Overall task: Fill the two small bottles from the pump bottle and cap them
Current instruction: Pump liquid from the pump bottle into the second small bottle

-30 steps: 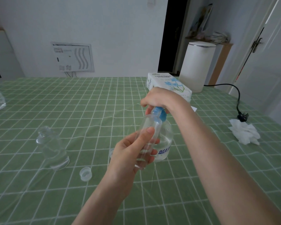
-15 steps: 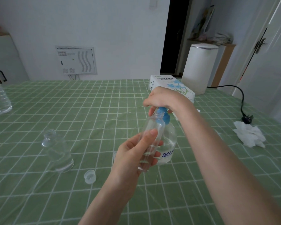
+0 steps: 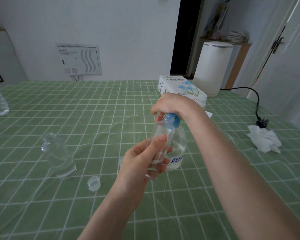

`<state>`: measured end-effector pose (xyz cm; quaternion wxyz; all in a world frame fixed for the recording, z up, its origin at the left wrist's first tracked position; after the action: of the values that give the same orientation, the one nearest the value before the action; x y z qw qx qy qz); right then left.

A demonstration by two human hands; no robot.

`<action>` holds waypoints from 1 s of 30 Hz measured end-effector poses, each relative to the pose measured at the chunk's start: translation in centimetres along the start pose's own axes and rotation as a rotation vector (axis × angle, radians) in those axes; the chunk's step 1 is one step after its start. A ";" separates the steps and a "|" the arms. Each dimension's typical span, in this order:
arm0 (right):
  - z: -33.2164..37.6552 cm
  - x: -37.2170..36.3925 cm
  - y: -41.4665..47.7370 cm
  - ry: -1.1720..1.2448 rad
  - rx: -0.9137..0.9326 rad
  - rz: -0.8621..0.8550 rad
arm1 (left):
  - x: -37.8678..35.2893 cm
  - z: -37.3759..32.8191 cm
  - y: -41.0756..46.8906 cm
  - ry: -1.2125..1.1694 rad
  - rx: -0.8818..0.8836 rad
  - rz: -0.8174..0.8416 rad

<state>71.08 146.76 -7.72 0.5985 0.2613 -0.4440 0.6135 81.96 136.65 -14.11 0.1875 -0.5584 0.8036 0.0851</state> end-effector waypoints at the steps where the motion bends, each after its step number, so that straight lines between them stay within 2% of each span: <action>1: 0.0 0.0 -0.1 0.004 0.003 -0.003 | 0.0 0.0 0.0 0.000 -0.001 0.000; 11: 0.6 1.4 -0.1 -0.056 0.009 -0.042 | 0.1 -0.2 0.2 0.046 -0.018 -0.003; 21: -0.1 0.1 0.0 0.055 -0.001 -0.025 | 0.1 0.2 0.1 0.025 -0.007 0.001; 30: 0.6 2.1 -0.7 -0.042 0.021 -0.124 | -0.1 -0.2 0.1 0.044 -0.029 0.005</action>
<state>71.34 147.25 -5.51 0.6231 0.3073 -0.4331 0.5743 81.87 136.71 -13.87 0.1613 -0.5606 0.8078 0.0847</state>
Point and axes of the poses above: each hand's wrist, its own y-axis towards the middle knuckle, its own x-axis out of the back of the hand, z = x × y, the point moved 10 cm from there along y, towards the middle knuckle
